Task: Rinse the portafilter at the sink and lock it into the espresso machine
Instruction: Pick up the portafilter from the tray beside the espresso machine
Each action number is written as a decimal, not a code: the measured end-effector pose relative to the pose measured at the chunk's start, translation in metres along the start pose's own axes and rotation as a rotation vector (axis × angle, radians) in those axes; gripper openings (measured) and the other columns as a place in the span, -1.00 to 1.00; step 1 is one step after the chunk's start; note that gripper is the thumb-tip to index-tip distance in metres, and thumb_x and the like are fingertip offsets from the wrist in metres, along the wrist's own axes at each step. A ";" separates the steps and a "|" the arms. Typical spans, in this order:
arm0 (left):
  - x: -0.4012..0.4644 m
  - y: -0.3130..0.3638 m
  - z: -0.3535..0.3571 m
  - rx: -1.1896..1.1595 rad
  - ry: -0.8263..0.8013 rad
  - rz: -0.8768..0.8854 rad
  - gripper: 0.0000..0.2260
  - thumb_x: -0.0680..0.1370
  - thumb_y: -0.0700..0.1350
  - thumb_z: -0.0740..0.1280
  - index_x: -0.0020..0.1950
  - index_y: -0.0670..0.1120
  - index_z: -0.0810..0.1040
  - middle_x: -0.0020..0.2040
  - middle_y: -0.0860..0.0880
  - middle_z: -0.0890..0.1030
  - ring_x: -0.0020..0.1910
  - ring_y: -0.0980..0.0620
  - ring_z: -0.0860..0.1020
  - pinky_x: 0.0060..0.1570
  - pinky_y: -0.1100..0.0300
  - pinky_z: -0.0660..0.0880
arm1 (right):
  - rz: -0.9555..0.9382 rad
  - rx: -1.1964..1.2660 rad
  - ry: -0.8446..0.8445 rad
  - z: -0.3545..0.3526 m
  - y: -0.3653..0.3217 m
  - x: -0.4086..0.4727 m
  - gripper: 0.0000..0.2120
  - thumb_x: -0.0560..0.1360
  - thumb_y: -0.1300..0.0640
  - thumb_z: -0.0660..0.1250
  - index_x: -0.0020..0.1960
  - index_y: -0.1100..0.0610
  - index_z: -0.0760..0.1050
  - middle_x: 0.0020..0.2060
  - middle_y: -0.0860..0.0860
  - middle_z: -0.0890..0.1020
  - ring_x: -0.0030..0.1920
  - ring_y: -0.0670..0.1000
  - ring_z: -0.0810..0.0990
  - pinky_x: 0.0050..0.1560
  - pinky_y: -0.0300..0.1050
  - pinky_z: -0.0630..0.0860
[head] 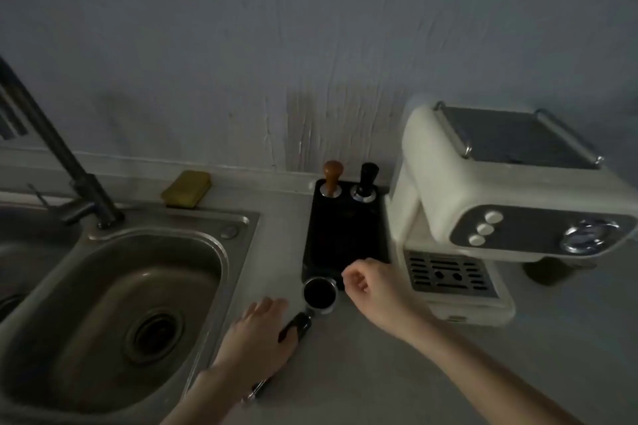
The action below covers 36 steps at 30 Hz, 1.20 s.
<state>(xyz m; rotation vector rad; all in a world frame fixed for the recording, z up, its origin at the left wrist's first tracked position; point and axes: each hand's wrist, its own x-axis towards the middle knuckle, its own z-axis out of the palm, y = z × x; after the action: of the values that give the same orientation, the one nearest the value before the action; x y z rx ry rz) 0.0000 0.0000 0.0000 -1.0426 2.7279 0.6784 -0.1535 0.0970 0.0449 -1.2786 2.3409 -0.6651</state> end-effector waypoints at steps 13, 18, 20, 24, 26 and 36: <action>-0.012 -0.024 0.051 0.028 0.029 -0.130 -0.65 0.49 0.03 0.19 0.25 -0.02 0.32 0.20 0.00 0.42 0.24 0.01 0.43 0.11 0.14 0.42 | 0.280 0.331 -0.143 0.094 0.024 -0.007 -0.72 0.51 0.12 0.25 -0.37 -0.03 0.35 -0.43 -0.12 0.46 -0.37 -0.15 0.45 -0.34 -0.40 0.31; -0.019 -0.018 0.054 -0.142 0.090 -0.126 -0.70 0.51 0.05 0.21 0.19 -0.03 0.35 -0.03 0.05 0.33 0.10 -0.04 0.55 0.00 0.09 0.48 | 0.360 0.475 -0.252 0.105 0.013 -0.012 -0.68 0.50 0.04 0.26 -0.42 0.00 0.36 -0.44 -0.09 0.46 -0.34 -0.10 0.45 -0.27 -0.21 0.33; -0.023 -0.016 0.054 -0.214 0.114 -0.119 -0.70 0.48 0.09 0.24 0.14 -0.02 0.38 -0.09 0.08 0.33 0.05 -0.04 0.56 -0.07 0.13 0.44 | 0.409 0.585 -0.270 0.104 0.009 -0.015 -0.69 0.49 0.01 0.27 -0.41 0.03 0.39 -0.43 -0.04 0.49 -0.37 -0.11 0.46 -0.29 -0.22 0.36; -0.023 -0.008 0.047 -0.403 0.181 -0.094 -0.86 0.39 0.04 0.27 -0.18 0.20 0.31 -0.25 0.15 0.38 -0.30 0.17 0.45 -0.30 0.29 0.38 | 0.510 0.873 -0.341 0.088 0.004 -0.017 -0.81 0.54 0.02 0.19 -0.19 0.04 0.49 -0.24 -0.04 0.59 -0.24 -0.11 0.57 -0.26 -0.28 0.48; -0.018 0.002 0.043 -0.504 0.195 -0.059 -0.82 0.42 -0.02 0.30 -0.18 0.21 0.31 -0.25 0.16 0.44 -0.32 0.23 0.44 -0.31 0.37 0.39 | 0.541 1.037 -0.358 0.081 0.005 -0.016 -0.79 0.54 0.01 0.18 -0.07 0.11 0.52 -0.15 0.02 0.61 -0.17 -0.05 0.58 -0.19 -0.21 0.46; 0.031 0.042 0.040 -1.019 0.174 -0.028 -0.83 0.37 -0.04 0.34 -0.09 0.08 0.42 -0.32 0.02 0.63 -0.39 0.10 0.60 -0.28 0.20 0.53 | 0.475 1.351 -0.105 0.053 0.020 0.013 -0.84 0.50 0.15 0.21 -0.03 0.19 0.52 -0.21 0.09 0.61 -0.23 0.02 0.56 -0.27 -0.15 0.39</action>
<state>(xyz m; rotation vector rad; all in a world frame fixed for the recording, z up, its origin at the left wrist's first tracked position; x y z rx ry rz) -0.0520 0.0278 -0.0288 -1.3075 2.4213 2.1662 -0.1445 0.0839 -0.0110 -0.1257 1.3714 -1.5123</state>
